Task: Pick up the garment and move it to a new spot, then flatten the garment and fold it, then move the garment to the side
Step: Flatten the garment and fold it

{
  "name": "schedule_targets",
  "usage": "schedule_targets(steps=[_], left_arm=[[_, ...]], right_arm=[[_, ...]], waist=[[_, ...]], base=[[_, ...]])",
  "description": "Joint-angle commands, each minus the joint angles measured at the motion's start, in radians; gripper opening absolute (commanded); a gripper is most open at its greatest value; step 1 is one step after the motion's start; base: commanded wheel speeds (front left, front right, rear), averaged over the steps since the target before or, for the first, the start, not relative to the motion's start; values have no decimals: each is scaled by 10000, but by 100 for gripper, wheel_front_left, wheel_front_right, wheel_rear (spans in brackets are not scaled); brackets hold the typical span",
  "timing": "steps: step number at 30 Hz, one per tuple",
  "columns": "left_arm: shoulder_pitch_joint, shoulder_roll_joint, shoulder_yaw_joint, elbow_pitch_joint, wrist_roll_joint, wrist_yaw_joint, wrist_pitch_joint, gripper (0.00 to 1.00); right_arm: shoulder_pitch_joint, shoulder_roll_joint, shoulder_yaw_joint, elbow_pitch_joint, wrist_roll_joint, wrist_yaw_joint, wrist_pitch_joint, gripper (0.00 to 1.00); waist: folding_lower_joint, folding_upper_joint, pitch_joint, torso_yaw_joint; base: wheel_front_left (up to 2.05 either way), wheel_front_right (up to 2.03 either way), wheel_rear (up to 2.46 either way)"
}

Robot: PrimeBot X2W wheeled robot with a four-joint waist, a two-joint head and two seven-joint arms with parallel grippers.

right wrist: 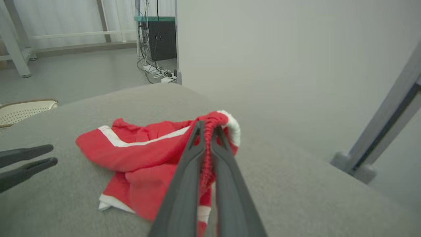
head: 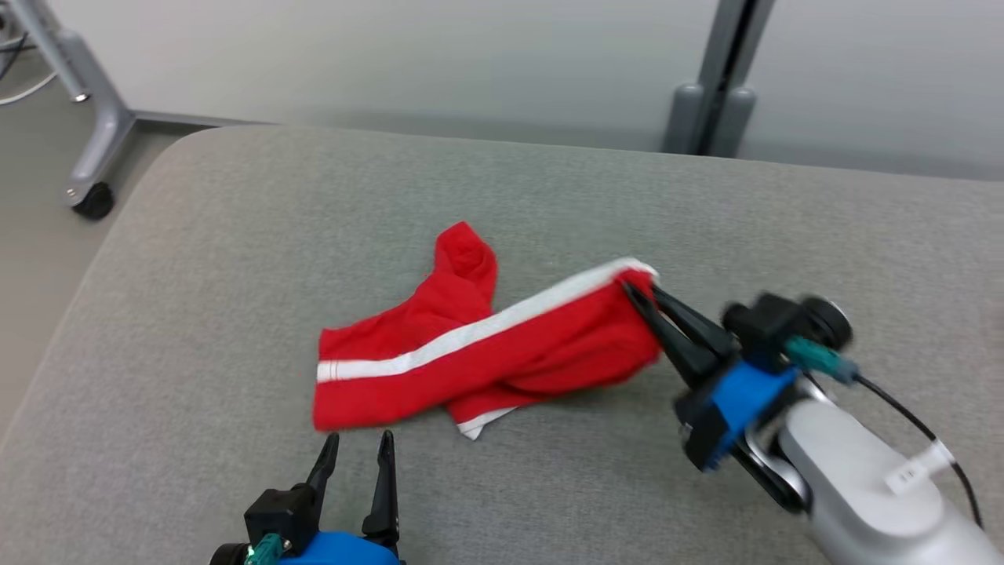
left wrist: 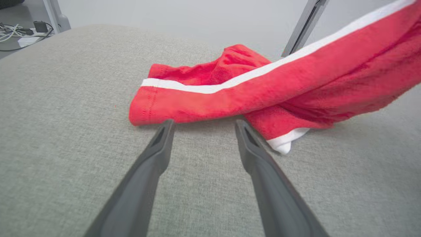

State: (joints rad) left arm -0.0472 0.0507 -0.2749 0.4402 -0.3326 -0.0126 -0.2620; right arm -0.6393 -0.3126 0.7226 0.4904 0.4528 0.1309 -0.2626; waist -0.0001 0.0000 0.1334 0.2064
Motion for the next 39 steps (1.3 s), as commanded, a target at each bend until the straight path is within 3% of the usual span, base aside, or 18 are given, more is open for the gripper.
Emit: schedule_targets(steps=[1, 5, 6, 8, 9, 10, 19, 27, 32, 39], left_arm=[[-36, -4, 130, 0, 90, -1, -39, 100], [-107, 1, 398, 52, 195, -28, -39, 100], [-119, -5, 469, 65, 215, -43, -39, 100], [-141, -1, 576, 97, 257, -63, -39, 100], [-146, 1, 613, 104, 267, -71, -41, 100], [-149, -2, 631, 113, 269, -78, -41, 100], [-83, -4, 995, 126, 480, 61, -39, 100], [-9, -2, 1605, -150, 1056, 245, -39, 100], [107, -2, 1854, -239, 1415, 158, -39, 100], [237, -2, 1856, -138, 1242, 172, -39, 100]], right_arm=[[624, -222, -288, 56, 10, -2, -21, 0], [1903, -673, -1137, 265, -239, -4, -22, 0], [2128, -707, -1323, 277, -271, -2, -22, 7], [2521, -817, -1659, 324, -493, -4, -22, 43], [2697, -803, -1872, 378, -564, -4, -20, 75], [2880, -810, -2011, 472, -700, -2, -21, 100], [3775, -32, -3866, 1400, -1703, -2, -22, 100], [4483, 1513, -6482, -155, -3552, -2, -21, 100], [4997, 2227, -7039, -379, -3860, -4, -21, 100], [5271, 2561, -7108, -213, -3859, -2, -21, 100]], waist=[[1, 0, -190, -346], [1, 0, -278, -748], [1, 0, -302, -840], [1, 0, -349, -967], [1, 0, -381, -1018], [1, 0, -413, -1052], [1, 0, -679, -1234], [1, 0, -920, -1436], [1, 0, -1025, -1519], [1, 0, -1016, -1644]], base=[[0, 0, 0], [0, 0, 0], [0, 0, 0], [0, 0, 0], [0, 0, 0], [0, 0, 0], [0, 0, 0], [0, 0, 0], [0, 0, 0], [0, 0, 0]])
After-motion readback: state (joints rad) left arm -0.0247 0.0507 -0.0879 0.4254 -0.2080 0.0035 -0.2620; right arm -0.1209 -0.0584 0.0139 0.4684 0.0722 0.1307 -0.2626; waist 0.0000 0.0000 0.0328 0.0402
